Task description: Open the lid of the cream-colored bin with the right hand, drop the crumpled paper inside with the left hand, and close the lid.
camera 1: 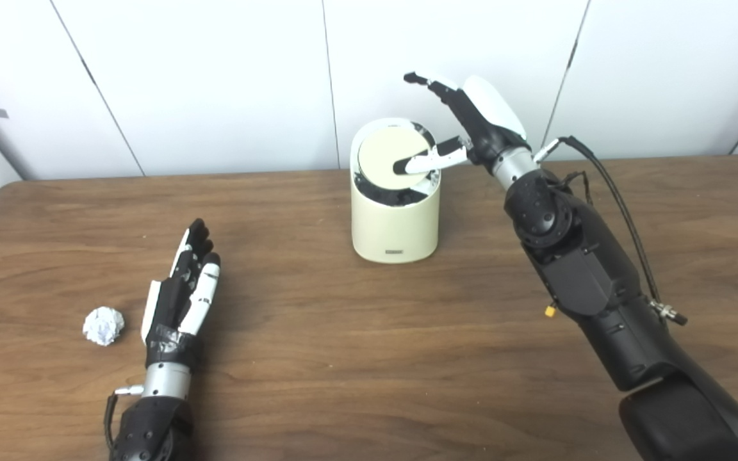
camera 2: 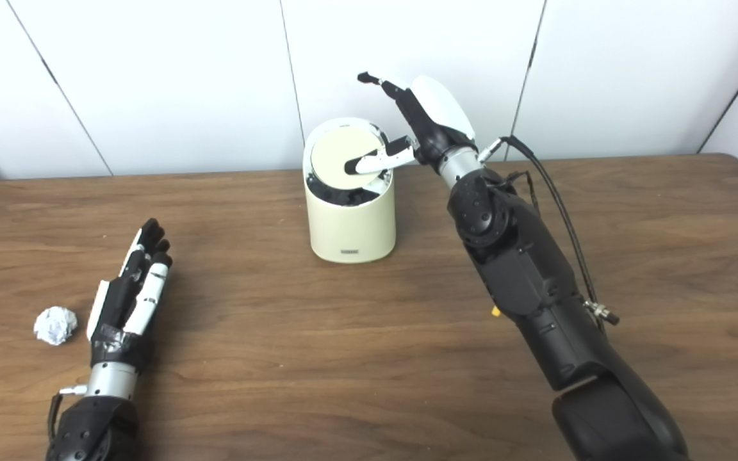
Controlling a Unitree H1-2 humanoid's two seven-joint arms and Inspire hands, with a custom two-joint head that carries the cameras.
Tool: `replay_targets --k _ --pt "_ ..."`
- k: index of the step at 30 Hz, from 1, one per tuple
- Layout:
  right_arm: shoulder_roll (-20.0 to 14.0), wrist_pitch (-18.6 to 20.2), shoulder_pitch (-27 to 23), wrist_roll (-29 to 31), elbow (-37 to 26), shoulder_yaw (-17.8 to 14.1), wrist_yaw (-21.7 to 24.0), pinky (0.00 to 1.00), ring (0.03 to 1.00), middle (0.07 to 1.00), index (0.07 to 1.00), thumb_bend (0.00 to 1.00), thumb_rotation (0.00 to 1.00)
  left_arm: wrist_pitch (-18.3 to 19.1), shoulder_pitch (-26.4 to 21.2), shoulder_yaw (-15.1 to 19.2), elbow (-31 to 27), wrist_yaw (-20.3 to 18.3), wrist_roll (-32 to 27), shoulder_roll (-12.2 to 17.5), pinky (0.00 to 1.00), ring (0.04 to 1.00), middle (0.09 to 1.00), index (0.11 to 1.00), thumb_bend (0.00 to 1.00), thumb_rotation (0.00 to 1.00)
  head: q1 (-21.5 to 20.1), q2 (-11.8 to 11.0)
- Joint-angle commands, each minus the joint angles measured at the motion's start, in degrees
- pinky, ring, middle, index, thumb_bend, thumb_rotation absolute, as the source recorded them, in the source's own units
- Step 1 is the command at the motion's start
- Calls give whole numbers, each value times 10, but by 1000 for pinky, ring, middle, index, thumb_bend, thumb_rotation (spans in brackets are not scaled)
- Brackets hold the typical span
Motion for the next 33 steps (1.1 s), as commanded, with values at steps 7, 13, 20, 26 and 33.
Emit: replay_targets --k 7,13,20,26,33 --pt "-15 -6 -16 -23 0 6 -10 852 904 905 858 912 110 -6 -2 1 -17 3 -1 -3 1000 1000 1000 1000 221 505 1 1" --pt "-18 -9 -15 -23 3 7 -12 867 906 908 860 912 89 -6 -2 1 -19 3 -2 -5 1000 1000 1000 1000 229 507 4 1" --pt "-20 -12 -10 -20 6 8 -13 885 908 907 860 909 99 -7 -4 3 -19 4 -2 -5 1000 1000 998 1000 241 520 4 2" --pt "-15 -3 -7 -14 -19 3 -10 863 908 908 867 847 250 -7 -2 2 -21 2 -4 -5 1000 1000 998 1000 215 517 4 5" --pt "0 -1 -14 0 -26 -10 -14 835 904 901 865 710 347 -15 -2 -5 -11 -3 4 -4 1000 1000 988 1000 258 568 6 6"
